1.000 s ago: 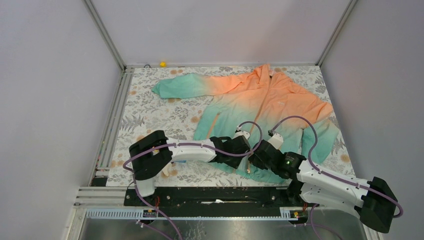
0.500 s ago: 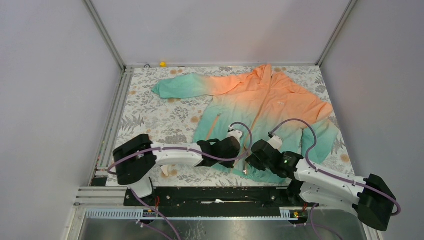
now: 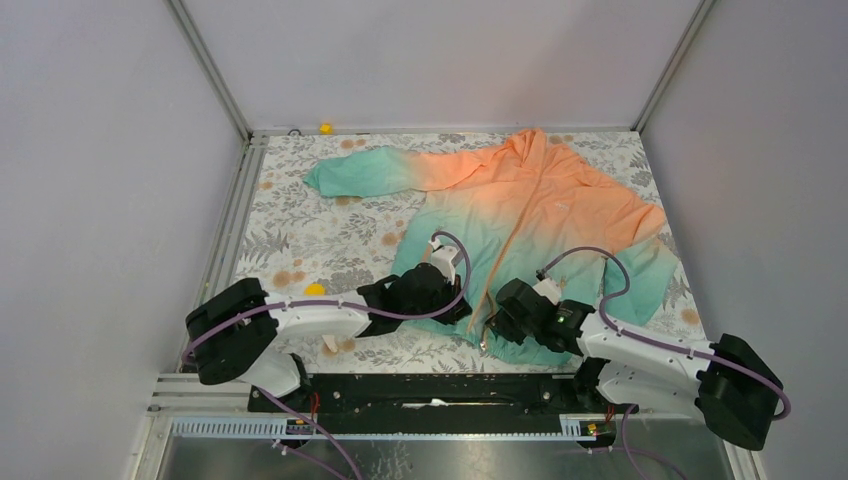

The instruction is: Zip up the jacket

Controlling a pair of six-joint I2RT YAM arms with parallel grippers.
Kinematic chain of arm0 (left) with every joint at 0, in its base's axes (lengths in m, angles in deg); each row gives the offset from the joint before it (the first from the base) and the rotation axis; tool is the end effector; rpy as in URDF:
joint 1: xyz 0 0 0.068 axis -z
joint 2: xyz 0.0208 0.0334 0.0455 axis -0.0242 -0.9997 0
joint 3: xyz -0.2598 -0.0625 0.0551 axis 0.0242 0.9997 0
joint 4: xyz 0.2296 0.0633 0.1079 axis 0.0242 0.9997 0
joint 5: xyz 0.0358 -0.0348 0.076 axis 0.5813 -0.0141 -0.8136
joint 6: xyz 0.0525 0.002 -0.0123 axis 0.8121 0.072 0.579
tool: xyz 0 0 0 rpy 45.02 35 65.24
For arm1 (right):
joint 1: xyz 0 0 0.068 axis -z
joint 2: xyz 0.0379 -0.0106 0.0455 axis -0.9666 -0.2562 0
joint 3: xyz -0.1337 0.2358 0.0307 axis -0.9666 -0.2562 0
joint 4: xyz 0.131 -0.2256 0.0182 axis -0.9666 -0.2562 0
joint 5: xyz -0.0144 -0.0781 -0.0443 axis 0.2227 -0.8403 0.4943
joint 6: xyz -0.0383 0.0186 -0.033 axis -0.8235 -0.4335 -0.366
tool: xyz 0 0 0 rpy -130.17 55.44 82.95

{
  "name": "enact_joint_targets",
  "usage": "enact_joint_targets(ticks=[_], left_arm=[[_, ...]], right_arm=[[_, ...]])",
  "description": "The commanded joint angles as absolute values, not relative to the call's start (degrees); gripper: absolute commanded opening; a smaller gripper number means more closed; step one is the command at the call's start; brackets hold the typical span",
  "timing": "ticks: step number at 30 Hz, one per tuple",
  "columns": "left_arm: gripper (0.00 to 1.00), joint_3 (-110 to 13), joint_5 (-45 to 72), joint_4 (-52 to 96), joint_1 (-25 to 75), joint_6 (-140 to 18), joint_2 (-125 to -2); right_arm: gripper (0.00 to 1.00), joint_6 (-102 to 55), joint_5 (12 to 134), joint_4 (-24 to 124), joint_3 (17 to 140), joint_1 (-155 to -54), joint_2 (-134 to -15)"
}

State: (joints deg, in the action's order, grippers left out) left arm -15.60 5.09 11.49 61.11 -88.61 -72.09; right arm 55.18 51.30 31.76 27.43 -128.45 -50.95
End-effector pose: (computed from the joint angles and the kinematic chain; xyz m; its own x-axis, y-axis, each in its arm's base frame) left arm 0.1393 -0.2673 0.1868 -0.7552 0.0709 -0.6516 0.5251 0.6606 -0.5366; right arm 0.1164 0.1418 0.1671 -0.7271 0.6441 -0.2376 0.4143 0.6876 0.5963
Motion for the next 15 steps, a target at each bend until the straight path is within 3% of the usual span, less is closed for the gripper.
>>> enact_joint_targets(ticks=[1,15], left_arm=[[0.0,-17.76,5.9,12.04,60.54,-87.43,-69.75],[0.0,-10.03,7.25,-14.42,60.58,-87.64,-70.38]], right_arm=[[0.0,56.75,51.0,32.02,29.35,-127.64,-52.37],[0.0,65.71,50.54,38.59,25.73,-125.26,-47.37]])
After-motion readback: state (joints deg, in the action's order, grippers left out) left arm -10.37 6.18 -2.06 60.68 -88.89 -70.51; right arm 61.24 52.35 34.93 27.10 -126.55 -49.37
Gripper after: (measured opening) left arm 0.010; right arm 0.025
